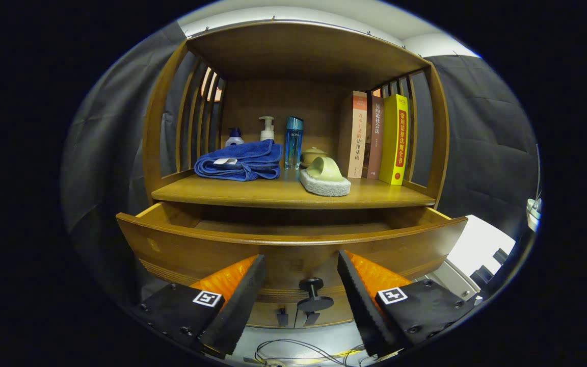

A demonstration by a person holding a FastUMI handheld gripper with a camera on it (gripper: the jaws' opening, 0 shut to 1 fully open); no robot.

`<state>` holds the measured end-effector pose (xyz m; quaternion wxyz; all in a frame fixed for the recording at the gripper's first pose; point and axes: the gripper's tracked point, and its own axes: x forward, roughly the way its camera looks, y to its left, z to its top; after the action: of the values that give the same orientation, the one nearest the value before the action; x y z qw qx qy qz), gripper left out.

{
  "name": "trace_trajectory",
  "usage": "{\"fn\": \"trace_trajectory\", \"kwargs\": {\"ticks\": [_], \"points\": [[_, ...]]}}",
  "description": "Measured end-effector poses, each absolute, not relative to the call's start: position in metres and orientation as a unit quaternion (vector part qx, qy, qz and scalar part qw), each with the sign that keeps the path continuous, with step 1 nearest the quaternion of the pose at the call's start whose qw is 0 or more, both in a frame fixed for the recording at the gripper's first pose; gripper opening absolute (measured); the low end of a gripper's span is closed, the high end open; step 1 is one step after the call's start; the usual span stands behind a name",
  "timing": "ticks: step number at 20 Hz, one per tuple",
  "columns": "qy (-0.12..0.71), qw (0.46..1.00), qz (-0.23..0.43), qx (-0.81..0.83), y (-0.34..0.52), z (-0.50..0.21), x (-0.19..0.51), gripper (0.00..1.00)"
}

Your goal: Pull open the drawer, take out the items inside it, and place them on the countertop above the cabinet.

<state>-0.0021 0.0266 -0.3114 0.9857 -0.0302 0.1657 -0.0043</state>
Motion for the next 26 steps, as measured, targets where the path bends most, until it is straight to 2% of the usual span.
{"fn": "trace_trajectory", "kwargs": {"ticks": [16,22,26], "points": [[0.184,0.982,-0.029,-0.017,0.028,-0.327,0.062,0.96],[0.187,0.981,-0.035,-0.024,0.025,-0.327,0.064,0.96],[0.173,0.984,-0.026,-0.019,0.029,-0.3,0.065,0.98]]}}
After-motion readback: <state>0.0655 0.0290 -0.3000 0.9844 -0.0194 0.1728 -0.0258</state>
